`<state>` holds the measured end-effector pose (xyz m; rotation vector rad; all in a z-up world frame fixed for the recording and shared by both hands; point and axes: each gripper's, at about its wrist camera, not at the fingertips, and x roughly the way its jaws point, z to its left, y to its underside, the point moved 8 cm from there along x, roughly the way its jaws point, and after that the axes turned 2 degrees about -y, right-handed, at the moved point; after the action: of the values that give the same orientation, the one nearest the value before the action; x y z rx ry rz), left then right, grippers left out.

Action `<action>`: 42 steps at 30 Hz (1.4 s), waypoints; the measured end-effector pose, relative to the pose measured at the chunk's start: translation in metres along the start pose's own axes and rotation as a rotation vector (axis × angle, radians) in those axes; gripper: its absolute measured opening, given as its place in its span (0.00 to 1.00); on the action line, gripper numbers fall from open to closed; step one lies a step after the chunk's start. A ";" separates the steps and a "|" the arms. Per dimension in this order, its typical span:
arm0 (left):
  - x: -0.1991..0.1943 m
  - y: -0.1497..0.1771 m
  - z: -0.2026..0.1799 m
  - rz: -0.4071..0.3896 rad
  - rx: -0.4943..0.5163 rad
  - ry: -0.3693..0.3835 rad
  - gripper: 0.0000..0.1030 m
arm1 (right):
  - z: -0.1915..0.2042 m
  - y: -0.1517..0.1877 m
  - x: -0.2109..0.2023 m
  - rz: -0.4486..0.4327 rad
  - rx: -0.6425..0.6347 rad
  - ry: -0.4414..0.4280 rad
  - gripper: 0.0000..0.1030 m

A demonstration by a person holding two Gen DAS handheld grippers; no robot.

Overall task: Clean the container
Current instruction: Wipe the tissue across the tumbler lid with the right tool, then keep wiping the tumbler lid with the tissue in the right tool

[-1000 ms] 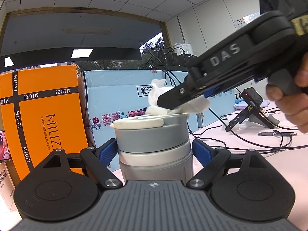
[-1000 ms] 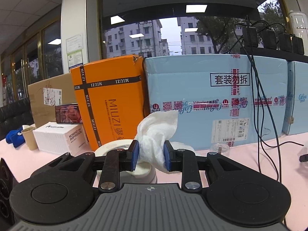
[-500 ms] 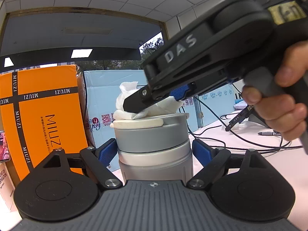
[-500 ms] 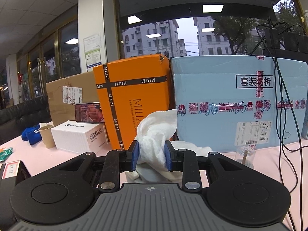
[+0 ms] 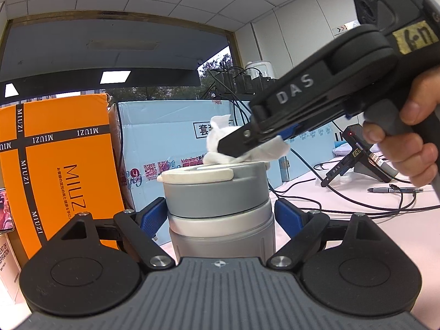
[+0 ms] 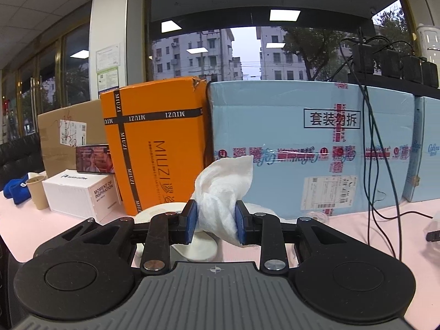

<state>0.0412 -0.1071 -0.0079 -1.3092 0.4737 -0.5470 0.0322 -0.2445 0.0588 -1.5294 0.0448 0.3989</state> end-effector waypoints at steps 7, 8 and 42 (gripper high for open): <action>0.000 0.000 0.000 0.002 -0.003 -0.002 0.81 | 0.009 0.004 -0.011 0.004 -0.023 -0.026 0.26; 0.000 0.000 0.000 0.002 -0.004 -0.002 0.81 | 0.013 0.004 -0.012 0.003 -0.028 -0.039 0.26; 0.003 0.001 0.005 0.012 -0.012 -0.019 0.81 | 0.032 0.002 -0.005 -0.019 0.009 -0.105 0.26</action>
<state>0.0465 -0.1054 -0.0077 -1.3207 0.4697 -0.5221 0.0201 -0.2142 0.0600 -1.4967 -0.0503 0.4623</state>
